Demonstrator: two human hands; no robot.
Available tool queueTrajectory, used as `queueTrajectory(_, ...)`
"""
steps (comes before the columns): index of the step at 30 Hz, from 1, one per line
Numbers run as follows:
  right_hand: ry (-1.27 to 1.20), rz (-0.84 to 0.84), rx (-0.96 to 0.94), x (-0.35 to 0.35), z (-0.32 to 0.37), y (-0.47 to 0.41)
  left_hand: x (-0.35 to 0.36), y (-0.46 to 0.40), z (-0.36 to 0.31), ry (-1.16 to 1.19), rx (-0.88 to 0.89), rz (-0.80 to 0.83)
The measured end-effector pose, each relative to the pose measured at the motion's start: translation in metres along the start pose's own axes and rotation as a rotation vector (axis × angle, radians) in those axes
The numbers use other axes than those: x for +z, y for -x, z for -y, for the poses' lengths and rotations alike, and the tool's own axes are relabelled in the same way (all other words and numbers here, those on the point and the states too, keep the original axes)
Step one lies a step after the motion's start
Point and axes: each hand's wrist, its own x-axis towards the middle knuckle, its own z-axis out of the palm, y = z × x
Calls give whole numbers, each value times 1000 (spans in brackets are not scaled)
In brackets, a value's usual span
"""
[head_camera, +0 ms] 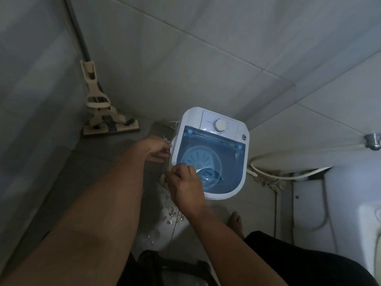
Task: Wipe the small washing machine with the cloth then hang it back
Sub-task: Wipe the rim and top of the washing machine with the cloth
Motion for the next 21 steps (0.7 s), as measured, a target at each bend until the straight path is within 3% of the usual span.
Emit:
queueTrajectory(13, 6, 44, -76, -22, -43, -91, -8, 1, 4, 70, -38, 59)
queueTrajectory(21, 75, 29, 14, -33, -73, -150, -10, -6, 4, 72, -37, 59)
